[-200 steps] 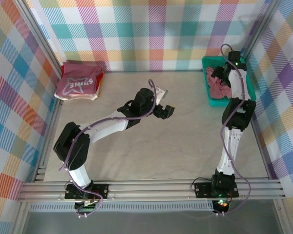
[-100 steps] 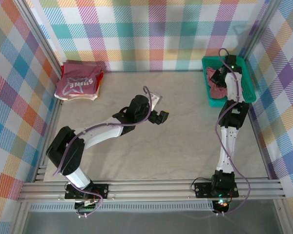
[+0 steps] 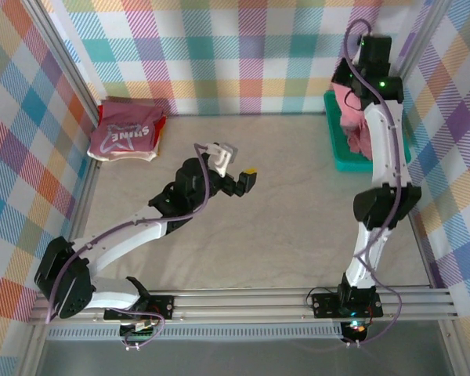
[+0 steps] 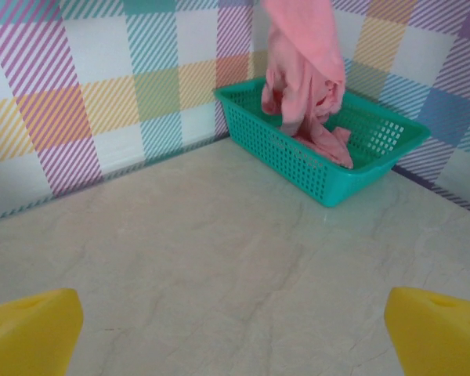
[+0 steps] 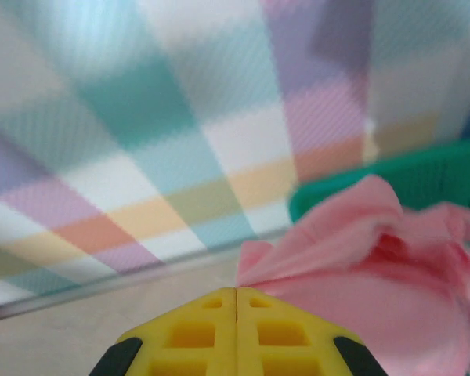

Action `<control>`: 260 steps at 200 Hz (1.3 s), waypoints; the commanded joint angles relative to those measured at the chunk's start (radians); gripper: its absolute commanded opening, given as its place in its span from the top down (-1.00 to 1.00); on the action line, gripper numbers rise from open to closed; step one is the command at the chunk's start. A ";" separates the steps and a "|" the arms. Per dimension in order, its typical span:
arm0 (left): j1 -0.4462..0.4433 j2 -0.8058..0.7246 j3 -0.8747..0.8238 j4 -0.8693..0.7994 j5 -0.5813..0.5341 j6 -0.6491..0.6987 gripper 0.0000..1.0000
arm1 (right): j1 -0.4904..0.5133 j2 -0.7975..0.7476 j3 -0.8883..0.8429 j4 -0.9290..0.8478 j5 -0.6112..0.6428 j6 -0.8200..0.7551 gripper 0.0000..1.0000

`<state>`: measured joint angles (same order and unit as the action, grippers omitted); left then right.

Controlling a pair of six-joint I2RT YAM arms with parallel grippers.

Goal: Fold and stack the t-shirts

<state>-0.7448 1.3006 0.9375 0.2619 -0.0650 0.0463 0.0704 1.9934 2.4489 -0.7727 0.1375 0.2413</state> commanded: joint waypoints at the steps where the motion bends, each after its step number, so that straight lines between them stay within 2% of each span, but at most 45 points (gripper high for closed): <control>1: 0.023 -0.060 -0.011 0.029 -0.005 0.009 -0.97 | 0.106 -0.080 0.010 0.013 0.083 -0.131 1.00; 40: 0.066 -0.108 -0.020 0.030 0.022 -0.006 -0.91 | 0.373 -0.211 -0.009 0.030 0.131 -0.262 1.00; 54: 0.080 -0.123 -0.038 0.043 0.040 -0.007 -0.73 | 0.452 -0.254 -0.075 0.062 0.123 -0.265 1.00; 68: 0.099 -0.134 -0.062 0.055 0.058 -0.011 -0.70 | 0.506 -0.293 -0.180 0.108 0.105 -0.236 1.00; 79: 0.125 -0.145 -0.097 0.091 0.081 -0.026 -0.51 | 0.515 -0.318 -0.280 0.147 0.080 -0.185 1.00; 88: 0.155 -0.157 -0.146 0.151 0.107 -0.058 -0.46 | 0.516 -0.339 -0.383 0.201 0.049 -0.149 1.00; 104: 0.203 -0.149 -0.226 0.258 0.145 -0.093 -0.55 | 0.516 -0.359 -0.536 0.280 0.044 -0.117 1.00; 132: 0.216 -0.061 -0.235 0.217 0.164 -0.052 -0.60 | 0.509 -0.326 -0.669 0.316 0.043 -0.114 1.00; 170: 0.216 0.151 -0.233 0.342 0.248 -0.086 -0.57 | 0.501 -0.243 -0.824 0.378 -0.206 -0.025 1.00; 194: 0.210 0.341 -0.146 0.407 0.324 -0.146 -0.61 | 0.496 -0.287 -0.969 0.469 -0.209 0.061 1.00; 206: 0.206 0.424 -0.109 0.443 0.318 -0.154 -0.62 | 0.477 -0.312 -0.991 0.446 -0.190 0.089 0.53; 226: 0.205 0.545 -0.005 0.412 0.327 -0.147 -0.64 | 0.402 -0.374 -1.021 0.391 -0.177 0.153 0.50; 242: 0.197 0.632 0.102 0.348 0.348 -0.133 -0.64 | 0.329 -0.463 -1.106 0.413 -0.154 0.191 0.15; 260: 0.184 0.717 0.202 0.310 0.370 -0.129 -0.66 | 0.241 -0.533 -1.155 0.345 -0.031 0.206 -0.06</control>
<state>-0.5381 1.9442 1.0130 0.5953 0.2497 -0.0860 0.4133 1.5841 1.3296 -0.3969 -0.0132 0.3740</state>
